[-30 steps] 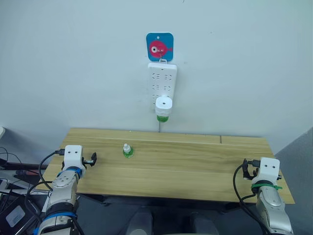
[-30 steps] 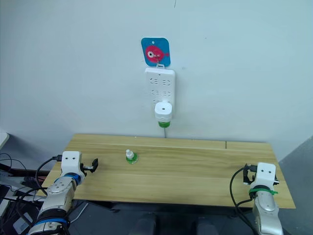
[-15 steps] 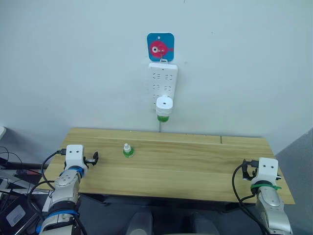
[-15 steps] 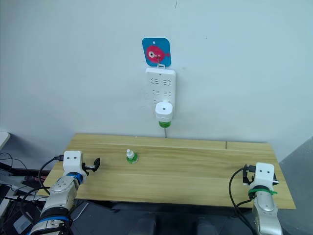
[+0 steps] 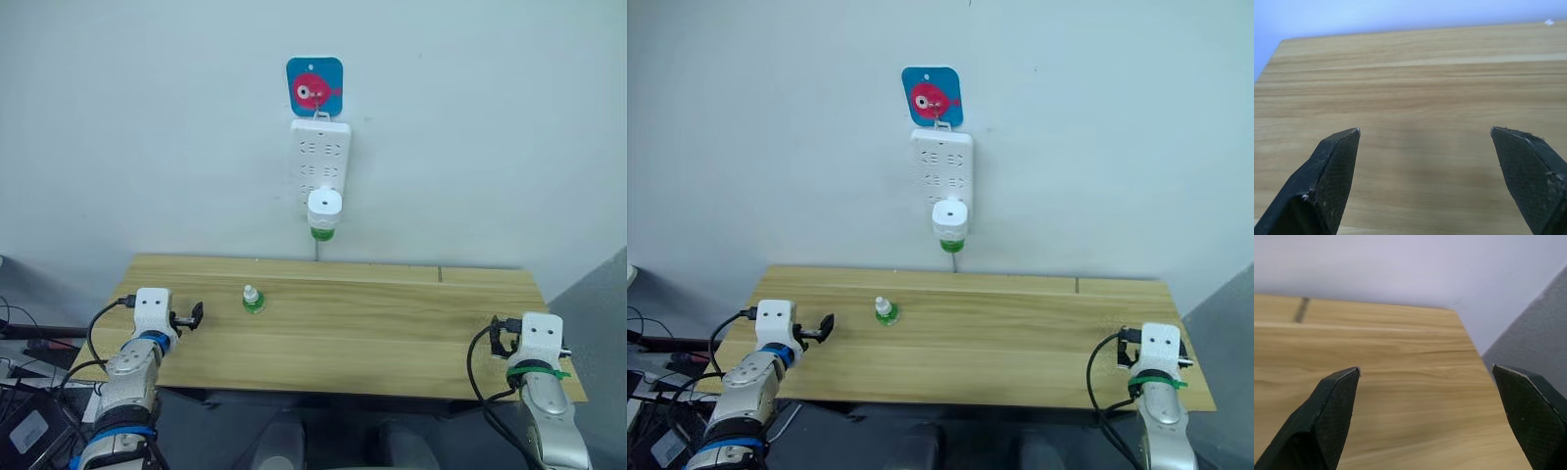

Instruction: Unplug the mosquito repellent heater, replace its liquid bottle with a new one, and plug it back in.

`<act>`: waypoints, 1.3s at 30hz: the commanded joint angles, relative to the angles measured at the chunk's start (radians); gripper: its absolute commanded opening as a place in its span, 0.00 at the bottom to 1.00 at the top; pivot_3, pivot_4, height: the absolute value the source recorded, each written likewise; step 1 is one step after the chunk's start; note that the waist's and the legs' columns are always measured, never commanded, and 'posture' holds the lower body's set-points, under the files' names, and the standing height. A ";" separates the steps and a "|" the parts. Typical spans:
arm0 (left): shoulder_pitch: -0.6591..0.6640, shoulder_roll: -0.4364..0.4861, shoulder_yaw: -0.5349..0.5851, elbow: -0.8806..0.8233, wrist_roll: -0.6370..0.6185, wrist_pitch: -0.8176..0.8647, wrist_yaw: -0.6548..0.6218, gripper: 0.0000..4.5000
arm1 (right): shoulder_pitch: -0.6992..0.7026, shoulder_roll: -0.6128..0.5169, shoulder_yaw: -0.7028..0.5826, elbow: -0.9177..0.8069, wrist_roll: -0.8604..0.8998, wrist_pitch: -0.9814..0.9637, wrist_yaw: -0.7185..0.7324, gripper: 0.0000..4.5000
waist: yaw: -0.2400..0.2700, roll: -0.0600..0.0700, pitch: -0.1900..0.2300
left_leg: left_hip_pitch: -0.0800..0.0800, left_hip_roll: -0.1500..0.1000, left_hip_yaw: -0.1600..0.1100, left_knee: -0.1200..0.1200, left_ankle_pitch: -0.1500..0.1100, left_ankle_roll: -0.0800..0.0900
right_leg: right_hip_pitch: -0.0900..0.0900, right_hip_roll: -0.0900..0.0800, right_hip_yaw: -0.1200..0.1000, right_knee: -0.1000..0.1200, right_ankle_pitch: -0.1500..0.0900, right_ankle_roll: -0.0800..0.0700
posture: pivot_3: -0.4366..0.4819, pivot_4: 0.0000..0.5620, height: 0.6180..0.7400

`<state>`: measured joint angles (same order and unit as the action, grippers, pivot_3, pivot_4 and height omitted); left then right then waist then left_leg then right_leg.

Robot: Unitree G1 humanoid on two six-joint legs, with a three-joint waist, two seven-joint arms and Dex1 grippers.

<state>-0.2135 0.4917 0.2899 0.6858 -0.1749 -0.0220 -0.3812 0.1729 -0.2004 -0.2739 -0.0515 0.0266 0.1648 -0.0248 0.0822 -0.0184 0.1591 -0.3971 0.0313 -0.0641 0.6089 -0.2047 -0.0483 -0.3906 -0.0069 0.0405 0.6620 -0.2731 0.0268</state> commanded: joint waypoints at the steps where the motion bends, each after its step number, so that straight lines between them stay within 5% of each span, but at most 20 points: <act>1: 0.007 0.049 0.050 -0.163 -0.085 0.068 -0.072 1.00 | -0.014 -0.001 -0.018 -0.123 0.085 0.069 0.050 1.00 | -0.001 0.000 0.005 | 0.000 0.000 0.000 0.000 0.000 0.000 | 0.000 0.000 0.000 0.000 0.000 0.000 | 0.78 0.33 1.00; 6: 0.003 0.153 0.067 -0.480 -0.287 0.302 -0.283 1.00 | -0.030 -0.080 0.031 -0.362 0.255 0.229 0.238 1.00 | -0.002 0.001 0.030 | -0.003 0.001 -0.003 0.000 0.000 0.000 | -0.001 -0.002 0.001 -0.001 0.000 -0.001 | 0.79 0.37 1.00; 13: -0.205 0.182 -0.033 -0.555 -0.344 0.458 -0.390 0.65 | -0.153 -0.159 0.104 -0.539 0.426 0.437 0.341 1.00 | 0.000 0.002 0.040 | -0.004 -0.001 -0.006 0.000 0.000 0.000 | 0.000 -0.001 -0.002 -0.001 -0.003 0.000 | 0.79 0.37 1.00; 20: -0.460 0.115 -0.188 -0.391 -0.277 0.405 -0.534 0.65 | -0.352 -0.176 0.188 -0.661 0.557 0.621 0.336 1.00 | -0.002 -0.002 0.056 | -0.005 -0.002 -0.006 0.000 0.000 0.000 | -0.001 0.000 -0.005 0.000 -0.001 0.007 | 0.77 0.38 1.00; 25: -0.603 0.074 -0.227 -0.206 -0.226 0.319 -0.610 0.65 | -0.365 -0.160 0.210 -0.688 0.565 0.661 0.293 1.00 | -0.002 -0.003 0.057 | -0.022 -0.002 -0.007 0.001 0.000 0.000 | -0.020 0.002 -0.006 0.003 0.001 0.003 | 0.76 0.39 1.00; 39: -0.863 -0.028 -0.270 0.171 -0.104 0.098 -0.816 0.65 | -0.347 -0.141 0.193 -0.720 0.563 0.701 0.209 1.00 | -0.002 -0.009 0.070 | -0.024 -0.002 -0.011 0.003 0.000 0.000 | -0.019 0.002 -0.010 0.004 0.001 0.003 | 0.71 0.43 1.00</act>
<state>-1.0317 0.4710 0.0243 0.8543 -0.2830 0.1085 -1.1650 -0.1723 -0.3425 -0.0589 -0.7236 0.5731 0.8679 0.1925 0.0799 -0.0275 0.2290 -0.4215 0.0293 -0.0753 0.6121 -0.2045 -0.0482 -0.4096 -0.0046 0.0303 0.6665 -0.2718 0.0296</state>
